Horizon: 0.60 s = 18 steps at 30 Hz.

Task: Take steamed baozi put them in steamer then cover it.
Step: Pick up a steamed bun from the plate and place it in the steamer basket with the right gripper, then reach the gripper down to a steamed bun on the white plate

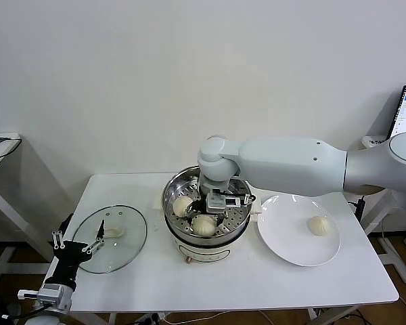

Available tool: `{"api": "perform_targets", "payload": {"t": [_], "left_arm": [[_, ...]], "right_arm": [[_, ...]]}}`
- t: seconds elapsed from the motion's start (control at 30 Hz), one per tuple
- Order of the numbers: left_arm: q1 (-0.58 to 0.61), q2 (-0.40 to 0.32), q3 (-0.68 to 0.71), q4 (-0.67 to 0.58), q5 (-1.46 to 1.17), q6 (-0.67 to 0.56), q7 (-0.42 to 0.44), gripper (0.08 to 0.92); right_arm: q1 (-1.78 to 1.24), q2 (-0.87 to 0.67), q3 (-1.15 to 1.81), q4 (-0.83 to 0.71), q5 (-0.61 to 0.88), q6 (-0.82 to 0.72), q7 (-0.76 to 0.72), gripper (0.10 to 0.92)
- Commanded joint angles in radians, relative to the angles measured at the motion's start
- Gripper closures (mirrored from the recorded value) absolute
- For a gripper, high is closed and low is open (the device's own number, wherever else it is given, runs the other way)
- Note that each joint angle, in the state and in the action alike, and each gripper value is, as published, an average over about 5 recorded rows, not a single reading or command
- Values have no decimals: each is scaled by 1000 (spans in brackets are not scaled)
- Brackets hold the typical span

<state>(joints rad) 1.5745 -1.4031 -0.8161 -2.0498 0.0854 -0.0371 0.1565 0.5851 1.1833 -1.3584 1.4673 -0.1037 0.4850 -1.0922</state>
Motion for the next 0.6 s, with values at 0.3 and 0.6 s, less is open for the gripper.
{"api": "perform_targets", "payload": {"t": [0.3, 0.6], "left_arm": [[1, 1, 33, -20, 10, 1, -8, 177], [4, 3, 56, -32, 21, -1, -13, 177]], "right_arm": [[182, -462, 56, 29, 285, -252, -187, 203], [-172, -707, 318, -135, 108, -438, -290, 203]]}}
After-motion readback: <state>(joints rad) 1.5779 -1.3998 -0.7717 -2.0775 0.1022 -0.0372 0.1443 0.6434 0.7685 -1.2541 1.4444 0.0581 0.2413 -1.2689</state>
